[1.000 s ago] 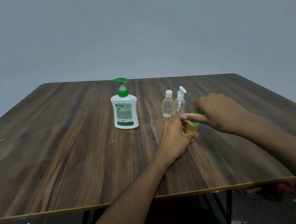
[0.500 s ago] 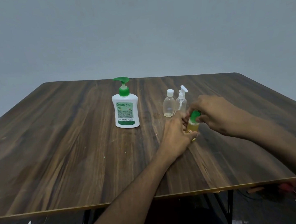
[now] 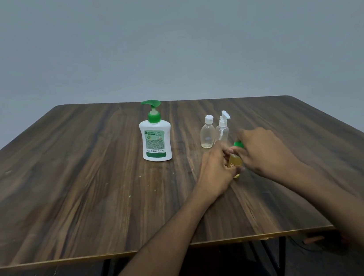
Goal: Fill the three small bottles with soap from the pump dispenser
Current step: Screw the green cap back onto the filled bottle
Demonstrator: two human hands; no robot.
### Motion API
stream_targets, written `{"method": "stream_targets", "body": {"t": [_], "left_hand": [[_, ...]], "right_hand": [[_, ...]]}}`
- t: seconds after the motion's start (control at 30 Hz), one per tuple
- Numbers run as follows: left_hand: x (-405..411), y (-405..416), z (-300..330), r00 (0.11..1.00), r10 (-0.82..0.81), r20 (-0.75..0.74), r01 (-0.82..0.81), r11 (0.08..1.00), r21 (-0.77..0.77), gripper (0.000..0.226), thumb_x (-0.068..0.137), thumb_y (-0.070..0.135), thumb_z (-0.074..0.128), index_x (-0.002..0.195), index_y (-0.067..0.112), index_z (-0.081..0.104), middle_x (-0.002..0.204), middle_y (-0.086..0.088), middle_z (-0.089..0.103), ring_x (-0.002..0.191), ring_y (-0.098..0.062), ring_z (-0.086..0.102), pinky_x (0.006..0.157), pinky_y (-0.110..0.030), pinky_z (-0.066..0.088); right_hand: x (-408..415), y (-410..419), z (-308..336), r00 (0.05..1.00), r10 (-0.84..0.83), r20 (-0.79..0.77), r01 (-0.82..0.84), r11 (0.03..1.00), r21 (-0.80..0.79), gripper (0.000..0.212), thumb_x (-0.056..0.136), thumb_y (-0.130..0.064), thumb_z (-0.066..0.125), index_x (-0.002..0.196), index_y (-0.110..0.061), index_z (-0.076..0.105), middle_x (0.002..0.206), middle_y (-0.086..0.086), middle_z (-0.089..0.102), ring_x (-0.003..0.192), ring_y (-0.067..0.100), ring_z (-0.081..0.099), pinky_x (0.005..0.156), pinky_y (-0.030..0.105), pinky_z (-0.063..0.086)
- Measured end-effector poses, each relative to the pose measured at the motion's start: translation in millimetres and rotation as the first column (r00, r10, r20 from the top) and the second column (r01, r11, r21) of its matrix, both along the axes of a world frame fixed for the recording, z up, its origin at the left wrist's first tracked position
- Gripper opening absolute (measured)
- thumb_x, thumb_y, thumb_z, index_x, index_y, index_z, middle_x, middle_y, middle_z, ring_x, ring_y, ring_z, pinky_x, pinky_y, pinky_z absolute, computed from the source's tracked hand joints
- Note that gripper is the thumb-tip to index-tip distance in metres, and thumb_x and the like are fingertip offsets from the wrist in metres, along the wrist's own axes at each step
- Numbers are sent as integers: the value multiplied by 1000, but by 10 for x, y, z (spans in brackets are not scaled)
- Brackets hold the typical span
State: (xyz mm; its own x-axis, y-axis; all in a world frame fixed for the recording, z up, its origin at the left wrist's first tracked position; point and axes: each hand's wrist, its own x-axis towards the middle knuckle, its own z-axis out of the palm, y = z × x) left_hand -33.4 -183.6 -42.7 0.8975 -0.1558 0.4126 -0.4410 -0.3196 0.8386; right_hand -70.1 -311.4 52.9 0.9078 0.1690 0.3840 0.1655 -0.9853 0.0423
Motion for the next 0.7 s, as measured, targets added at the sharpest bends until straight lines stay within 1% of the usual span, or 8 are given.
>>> {"method": "stream_targets", "body": {"t": [0.1, 0.23, 0.33, 0.4, 0.43, 0.5, 0.57, 0.7], "left_hand": [[-14, 2, 3, 1000, 7, 2, -7, 1000, 6, 49, 72, -1, 87, 98, 20, 50, 92, -10, 74, 77, -29, 71, 72, -40, 56], [-52, 4, 43, 1000, -10, 3, 10, 1000, 7, 50, 73, 0, 90, 99, 18, 51, 86, -5, 68, 69, -15, 60, 65, -22, 47], [-83, 3, 95, 1000, -30, 3, 30, 999, 13, 51, 73, 4, 94, 101, 18, 54, 87, 3, 63, 66, -3, 54, 63, -12, 44], [-96, -3, 105, 999, -44, 9, 44, 999, 4, 52, 72, 9, 96, 103, 17, 56, 91, 5, 62, 72, -5, 58, 70, -16, 53], [-110, -2, 102, 999, -45, 11, 45, 999, -6, 52, 71, 12, 98, 105, 16, 58, 95, 3, 64, 79, -11, 62, 76, -24, 59], [-149, 22, 91, 999, -29, 17, 29, 999, -13, 52, 71, 17, 99, 108, 14, 61, 103, -3, 67, 92, -22, 67, 80, -36, 62], [-167, 80, 68, 1000, -3, 28, 4, 1000, -19, 48, 75, 17, 96, 109, 13, 62, 104, -4, 67, 93, -24, 68, 80, -35, 63], [-83, 273, 119, 981, 171, 92, -162, 982, -94, 38, 78, 8, 91, 104, 13, 64, 92, -3, 67, 74, -10, 62, 73, -25, 59]], "right_hand": [[-5, 51, 31, 999, -34, -2, 34, 999, -11, 29, 96, -42, 59, 98, -14, 60, 92, 13, 66, 87, 38, 63, 61, 36, 44], [-32, 23, 36, 1000, -1, -30, 3, 999, 42, 34, 97, -49, 56, 97, -15, 58, 91, 11, 66, 85, 37, 64, 64, 38, 50], [1, -60, 38, 996, 36, -77, -32, 998, 51, 29, 96, -49, 56, 89, -21, 52, 88, 7, 66, 81, 33, 63, 64, 39, 51], [68, -169, 72, 998, 15, -60, -13, 999, 29, 28, 93, -47, 60, 85, -22, 53, 88, 8, 67, 81, 34, 63, 64, 39, 52], [114, -242, 98, 999, -2, -34, 3, 1000, 18, 29, 92, -47, 62, 85, -20, 56, 87, 9, 68, 80, 34, 63, 63, 38, 50], [185, -408, 162, 999, -31, 10, 31, 999, 9, 31, 93, -48, 63, 85, -17, 60, 82, 9, 67, 76, 33, 62, 59, 35, 44], [232, -562, 199, 998, -57, 16, 57, 998, 14, 32, 93, -48, 63, 83, -18, 59, 78, 8, 64, 72, 33, 60, 57, 34, 40], [269, -739, 154, 997, -78, -20, 78, 997, 13, 32, 93, -47, 64, 81, -19, 55, 75, 3, 58, 66, 26, 55, 53, 32, 33]]}}
